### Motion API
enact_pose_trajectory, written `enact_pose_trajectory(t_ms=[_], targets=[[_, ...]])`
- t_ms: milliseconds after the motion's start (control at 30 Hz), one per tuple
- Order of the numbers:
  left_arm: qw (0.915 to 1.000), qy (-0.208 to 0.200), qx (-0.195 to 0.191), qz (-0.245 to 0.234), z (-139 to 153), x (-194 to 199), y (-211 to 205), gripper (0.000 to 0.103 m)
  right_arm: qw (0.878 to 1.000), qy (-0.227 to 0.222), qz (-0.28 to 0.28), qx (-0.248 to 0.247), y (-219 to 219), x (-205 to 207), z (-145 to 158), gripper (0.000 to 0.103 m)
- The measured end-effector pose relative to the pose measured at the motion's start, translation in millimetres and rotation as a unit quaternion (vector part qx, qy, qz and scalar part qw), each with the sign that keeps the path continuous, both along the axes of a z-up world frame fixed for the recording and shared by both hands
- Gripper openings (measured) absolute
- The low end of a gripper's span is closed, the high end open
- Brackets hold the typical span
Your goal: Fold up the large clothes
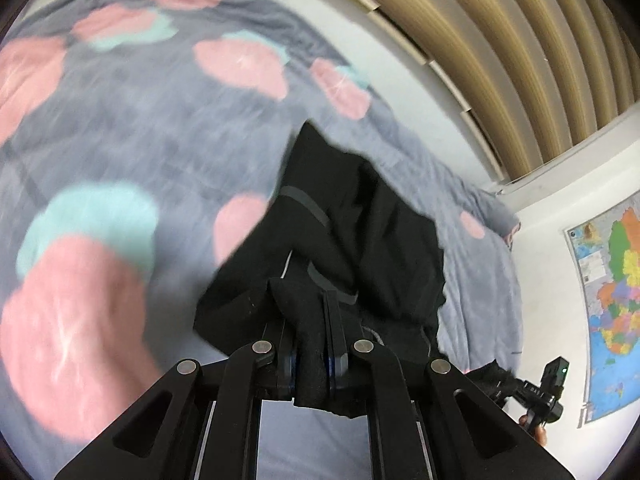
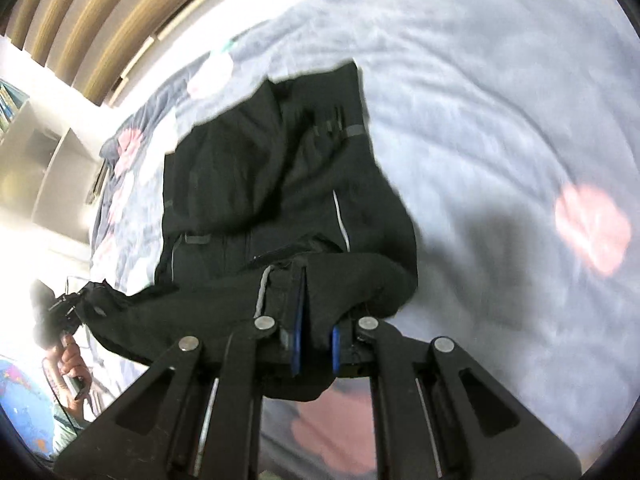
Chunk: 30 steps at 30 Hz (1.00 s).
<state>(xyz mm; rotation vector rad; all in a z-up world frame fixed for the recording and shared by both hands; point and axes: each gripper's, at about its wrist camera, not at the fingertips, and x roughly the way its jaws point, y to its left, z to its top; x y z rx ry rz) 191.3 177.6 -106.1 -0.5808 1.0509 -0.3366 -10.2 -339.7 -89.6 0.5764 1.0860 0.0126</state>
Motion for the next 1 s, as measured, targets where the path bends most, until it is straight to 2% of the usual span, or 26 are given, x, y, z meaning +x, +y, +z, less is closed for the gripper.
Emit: enact_pose_trajectory(t_ms=[133,267,400,533,667,767,867,1000], targets=[[0.9999,-0.012,0.006,-0.002,8.4,56.4,-12.7,0.010,1.000,-0.010,0.001,-0.020,-8.2,59.3,10.2,0.008],[0.9998,-0.006,0.020,0.005,-1.3,126.4,-29.0,0.011,0.999,-0.011,0.002,-0.037,-18.4,129.3,3.7,0.008],[0.9993,0.015,0.026,0.021,-31.6,194.1,-45.0,0.011,0.999,0.008,-0.006,-0.037,-33.1,198.9,-21.4,0.008],[0.9973,0.045,0.052,0.026,-79.7,245.0,-64.1,0.011,0.998,0.054,-0.011,-0.044,-39.7,259.0,-67.6,0.008],[0.9920,0.083,0.094,0.018,-129.2,270.3,-83.9,0.013,0.994,0.102,-0.004,-0.040,-37.1,287.4,-119.6,0.008],[0.9904,0.088,0.105,0.013,-147.2,274.3,-89.9,0.013,0.994,0.102,0.001,-0.045,-34.6,289.6,-132.9,0.008],[0.9906,0.083,0.109,0.008,-146.5,274.4,-89.5,0.013,0.994,0.104,-0.003,-0.033,-39.1,288.6,-132.7,0.008],[0.9897,0.060,0.127,-0.025,-115.3,264.6,-88.0,0.016,0.994,0.111,-0.013,0.002,-50.8,279.8,-115.4,0.013]])
